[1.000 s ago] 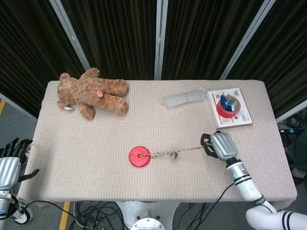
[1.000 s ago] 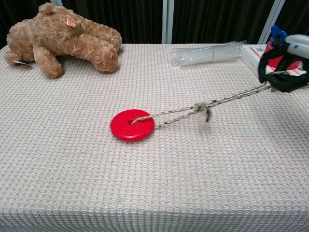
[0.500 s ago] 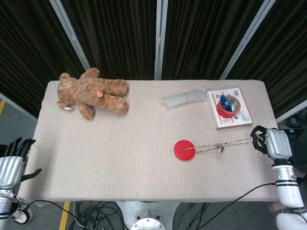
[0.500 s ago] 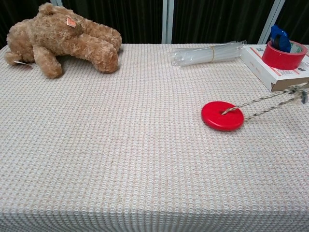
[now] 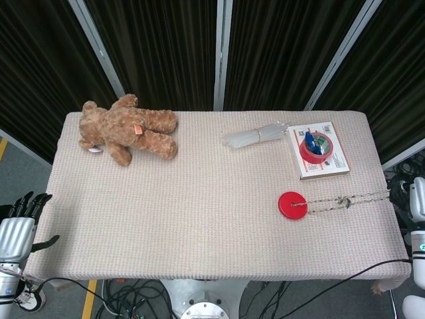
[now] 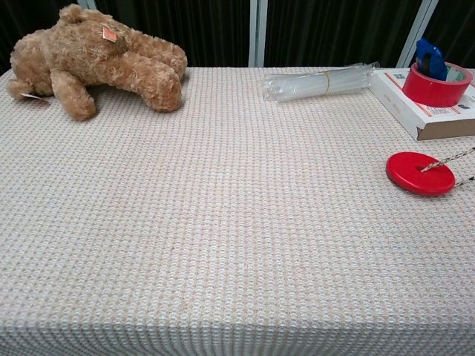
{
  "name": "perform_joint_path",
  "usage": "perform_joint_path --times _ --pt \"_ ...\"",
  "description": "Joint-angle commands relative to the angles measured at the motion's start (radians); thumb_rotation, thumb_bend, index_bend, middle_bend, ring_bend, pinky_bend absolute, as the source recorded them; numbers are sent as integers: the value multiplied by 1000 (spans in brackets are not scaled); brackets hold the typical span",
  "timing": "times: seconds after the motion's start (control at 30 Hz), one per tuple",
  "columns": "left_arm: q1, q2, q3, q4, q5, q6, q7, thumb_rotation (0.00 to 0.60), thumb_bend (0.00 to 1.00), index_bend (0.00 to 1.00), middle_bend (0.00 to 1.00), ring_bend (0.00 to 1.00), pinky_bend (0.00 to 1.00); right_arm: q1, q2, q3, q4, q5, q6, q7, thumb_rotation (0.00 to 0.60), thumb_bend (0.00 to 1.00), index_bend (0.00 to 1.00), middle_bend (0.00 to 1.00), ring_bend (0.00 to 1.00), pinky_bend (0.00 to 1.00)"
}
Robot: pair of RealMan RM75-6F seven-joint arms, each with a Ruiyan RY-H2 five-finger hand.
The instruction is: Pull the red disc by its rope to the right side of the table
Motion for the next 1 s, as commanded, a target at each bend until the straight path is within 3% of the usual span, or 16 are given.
perform_joint_path --times 0.03,0.23,0.47,0.67,0.83,0.93,1.0 --pt "0 1 -1 0 0 1 -1 600 14 132 123 24 117 -1 -1 12 0 -3 2 2 600 629 1000 941 662 422" --pt "-1 0 0 0 0 0 0 600 14 132 123 23 117 32 -2 28 -76 -83 8 -29 600 639 1000 941 662 422" --pt "-1 -1 0 2 -1 0 -1 600 14 132 123 24 117 162 -40 57 -236 -203 -36 -188 600 640 1000 941 663 422" --pt "1 -2 -1 10 -4 2 -12 600 14 132 123 24 117 272 -128 68 -282 -202 -126 -336 600 638 1000 941 662 422" --pt "3 -6 0 22 -6 1 -25 600 14 132 123 24 117 304 -180 52 -293 -192 -154 -396 600 590 994 940 634 418" --pt "3 -7 1 29 -6 1 -33 600 14 133 123 24 117 316 -166 26 -306 -195 -204 -394 600 417 813 827 486 314" --pt "4 -9 1 33 -7 2 -38 600 14 133 123 24 117 334 -105 -8 -330 -178 -298 -405 600 179 460 492 215 107"
